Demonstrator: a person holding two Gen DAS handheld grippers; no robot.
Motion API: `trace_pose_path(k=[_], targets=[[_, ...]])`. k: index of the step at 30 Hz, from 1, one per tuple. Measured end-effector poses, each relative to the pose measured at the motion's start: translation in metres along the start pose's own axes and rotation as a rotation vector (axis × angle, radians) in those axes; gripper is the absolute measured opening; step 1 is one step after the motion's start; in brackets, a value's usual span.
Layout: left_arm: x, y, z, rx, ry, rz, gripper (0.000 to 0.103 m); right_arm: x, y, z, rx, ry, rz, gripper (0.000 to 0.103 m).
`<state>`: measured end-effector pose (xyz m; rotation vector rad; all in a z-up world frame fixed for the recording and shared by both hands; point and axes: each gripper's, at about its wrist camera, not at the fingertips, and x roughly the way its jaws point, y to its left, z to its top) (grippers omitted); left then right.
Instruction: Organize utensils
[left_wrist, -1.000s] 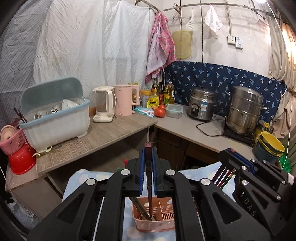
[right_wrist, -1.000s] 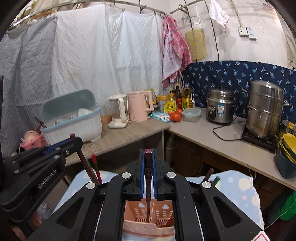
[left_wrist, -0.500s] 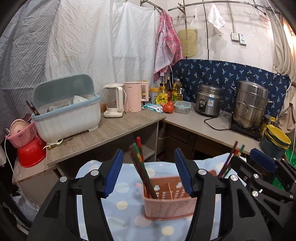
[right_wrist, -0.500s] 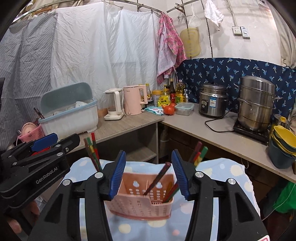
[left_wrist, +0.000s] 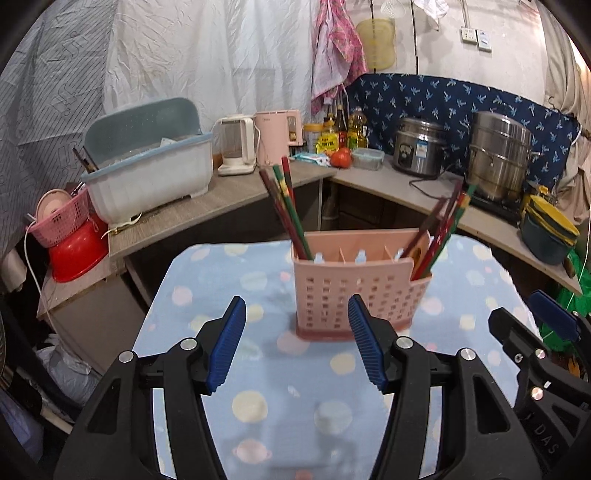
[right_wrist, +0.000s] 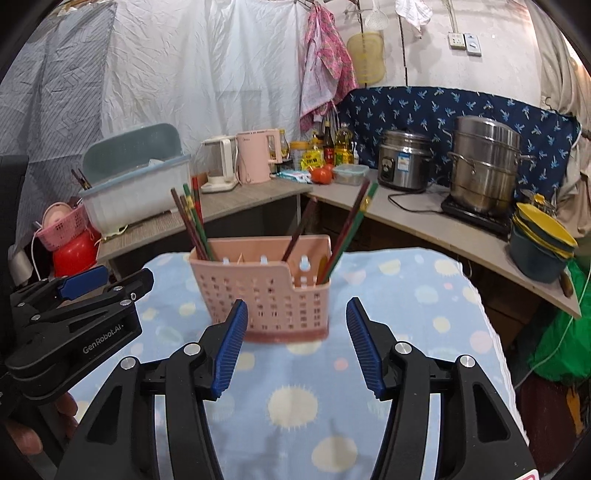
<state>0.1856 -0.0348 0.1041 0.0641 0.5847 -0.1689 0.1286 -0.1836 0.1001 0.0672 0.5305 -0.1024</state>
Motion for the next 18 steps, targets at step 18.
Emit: trace_pose_path(k=[18], targets=[[-0.037, 0.003, -0.059, -0.051, 0.077, -0.015, 0.056, -0.035, -0.004, -0.065, 0.1, 0.106, -0.005, 0.054]])
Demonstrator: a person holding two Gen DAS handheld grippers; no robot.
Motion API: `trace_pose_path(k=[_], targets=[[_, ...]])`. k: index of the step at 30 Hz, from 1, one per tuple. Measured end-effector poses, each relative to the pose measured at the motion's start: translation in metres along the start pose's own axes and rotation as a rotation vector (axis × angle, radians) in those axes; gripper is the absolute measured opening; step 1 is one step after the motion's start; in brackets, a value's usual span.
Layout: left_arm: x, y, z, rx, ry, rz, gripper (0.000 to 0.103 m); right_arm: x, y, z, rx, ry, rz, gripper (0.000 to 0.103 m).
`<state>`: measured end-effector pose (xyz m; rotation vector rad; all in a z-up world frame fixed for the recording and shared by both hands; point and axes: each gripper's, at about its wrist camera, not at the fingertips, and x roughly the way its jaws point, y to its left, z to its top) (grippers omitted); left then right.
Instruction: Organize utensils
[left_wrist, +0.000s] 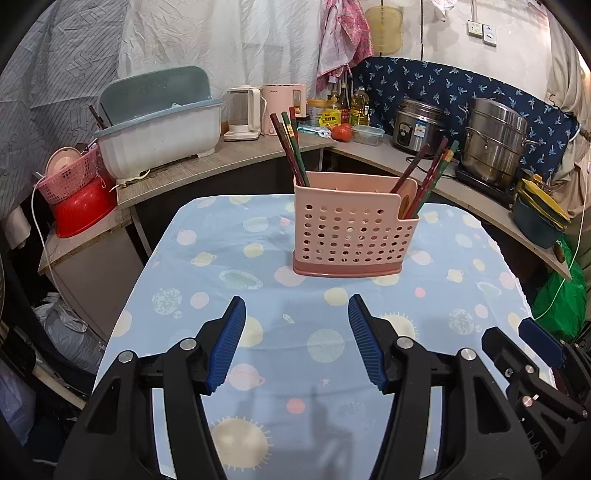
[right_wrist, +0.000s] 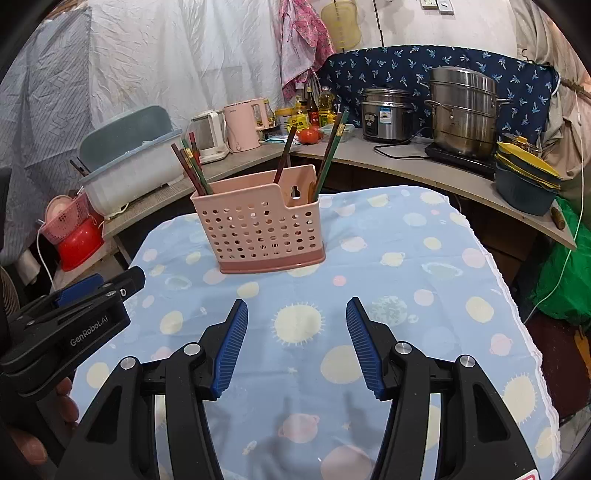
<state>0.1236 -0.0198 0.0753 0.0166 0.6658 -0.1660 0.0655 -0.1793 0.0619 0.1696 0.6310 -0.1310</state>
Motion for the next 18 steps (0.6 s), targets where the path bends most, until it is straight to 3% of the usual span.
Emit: trace_pose_path(k=[8, 18], targets=[[-0.007, -0.003, -0.017, 0.008, 0.022, 0.005, 0.06, -0.012, 0.003, -0.014, -0.023, 0.003, -0.033, 0.056], [-0.009, -0.01, -0.03, 0.032, 0.02, 0.039, 0.08, -0.009, 0.0, -0.026, -0.014, 0.038, -0.044, 0.07]])
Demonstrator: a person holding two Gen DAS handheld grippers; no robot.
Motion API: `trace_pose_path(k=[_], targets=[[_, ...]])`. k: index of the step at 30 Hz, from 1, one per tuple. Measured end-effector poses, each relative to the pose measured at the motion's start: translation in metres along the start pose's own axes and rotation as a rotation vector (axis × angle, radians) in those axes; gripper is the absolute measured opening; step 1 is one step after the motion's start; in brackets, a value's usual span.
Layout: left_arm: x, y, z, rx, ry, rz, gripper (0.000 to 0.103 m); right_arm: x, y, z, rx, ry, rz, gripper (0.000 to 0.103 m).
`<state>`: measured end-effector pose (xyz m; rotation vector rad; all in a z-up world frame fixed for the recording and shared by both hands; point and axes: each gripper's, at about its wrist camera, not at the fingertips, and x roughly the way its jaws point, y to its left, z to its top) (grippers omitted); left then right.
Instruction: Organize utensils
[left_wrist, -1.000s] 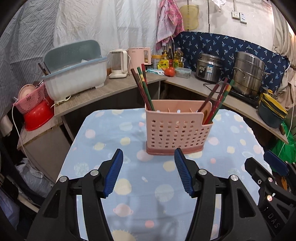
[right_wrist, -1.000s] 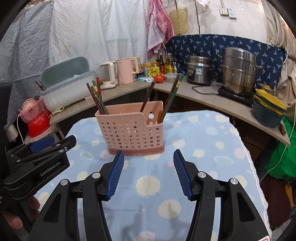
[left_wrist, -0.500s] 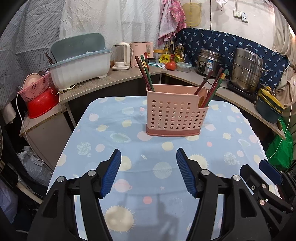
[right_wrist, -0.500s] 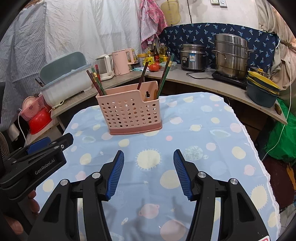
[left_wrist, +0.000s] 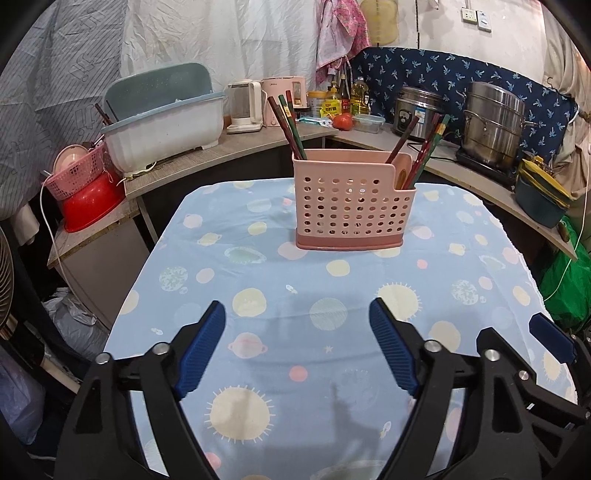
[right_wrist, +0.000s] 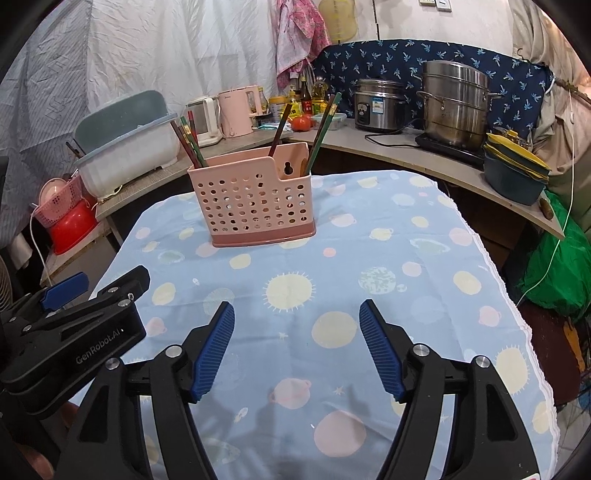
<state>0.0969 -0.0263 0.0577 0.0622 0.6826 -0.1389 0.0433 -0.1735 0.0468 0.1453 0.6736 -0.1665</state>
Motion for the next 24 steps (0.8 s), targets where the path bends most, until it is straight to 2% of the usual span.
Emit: trace_pose_path(k=[7, 24], targets=[[0.003, 0.001, -0.005, -0.004, 0.008, 0.024, 0.089, 0.0, -0.006, -0.001, 0.002, -0.011, -0.035, 0.083], [0.012, 0.006, -0.01, -0.014, 0.043, 0.041, 0.093, 0.006, -0.004, -0.002, -0.028, 0.02, -0.062, 0.087]])
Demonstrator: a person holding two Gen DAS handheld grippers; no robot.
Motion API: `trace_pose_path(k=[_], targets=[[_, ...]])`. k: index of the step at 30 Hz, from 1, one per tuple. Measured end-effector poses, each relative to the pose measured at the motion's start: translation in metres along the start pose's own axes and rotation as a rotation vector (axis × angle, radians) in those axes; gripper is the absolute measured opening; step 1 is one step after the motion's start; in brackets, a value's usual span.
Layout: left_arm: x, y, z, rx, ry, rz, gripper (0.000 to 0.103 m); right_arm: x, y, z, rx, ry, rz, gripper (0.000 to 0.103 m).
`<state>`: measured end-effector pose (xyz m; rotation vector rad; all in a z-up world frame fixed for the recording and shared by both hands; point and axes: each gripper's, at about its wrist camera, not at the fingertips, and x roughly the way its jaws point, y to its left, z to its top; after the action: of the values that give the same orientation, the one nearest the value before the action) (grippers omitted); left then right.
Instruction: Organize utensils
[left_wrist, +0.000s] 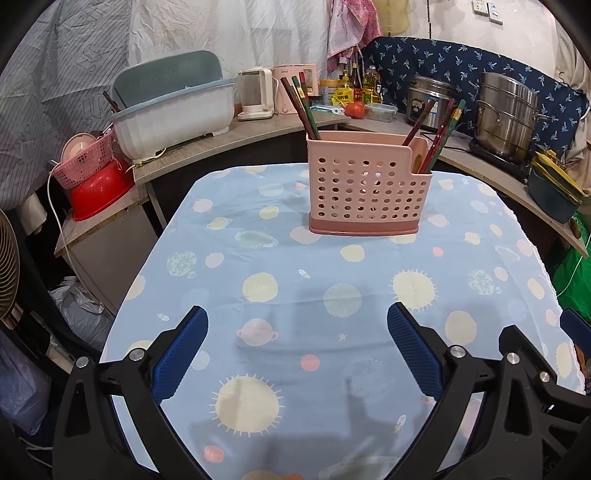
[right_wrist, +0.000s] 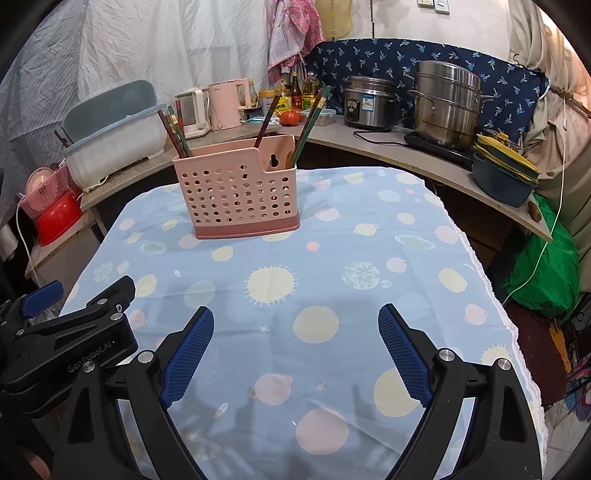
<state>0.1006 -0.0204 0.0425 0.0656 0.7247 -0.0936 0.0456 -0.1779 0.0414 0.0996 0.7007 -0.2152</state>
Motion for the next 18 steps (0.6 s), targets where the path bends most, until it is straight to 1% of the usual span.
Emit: trace_pose_path(k=[3, 4, 5, 11, 18], targets=[[0.0, 0.0003, 0.0001, -0.003, 0.0, 0.003, 0.094, 0.0009, 0.0012, -0.0001, 0.001, 0.011, 0.0, 0.088], [0.0, 0.0008, 0.0, -0.004, -0.002, 0.01, 0.094, 0.0014, 0.0009, -0.0004, 0.006, 0.015, -0.001, 0.095], [-0.0001, 0.0017, 0.0, -0.005, -0.004, 0.018, 0.094, 0.0017, 0.0001, -0.0005, 0.012, 0.017, -0.006, 0.097], [0.0023, 0.0052, -0.0011, -0.011, 0.008, 0.032, 0.096, 0.0008, 0.0009, -0.0022, 0.014, 0.007, -0.014, 0.097], [0.004, 0.0083, -0.0012, -0.018, 0.013, 0.037, 0.096, 0.0036, 0.0005, -0.0021, 0.008, 0.017, -0.016, 0.097]])
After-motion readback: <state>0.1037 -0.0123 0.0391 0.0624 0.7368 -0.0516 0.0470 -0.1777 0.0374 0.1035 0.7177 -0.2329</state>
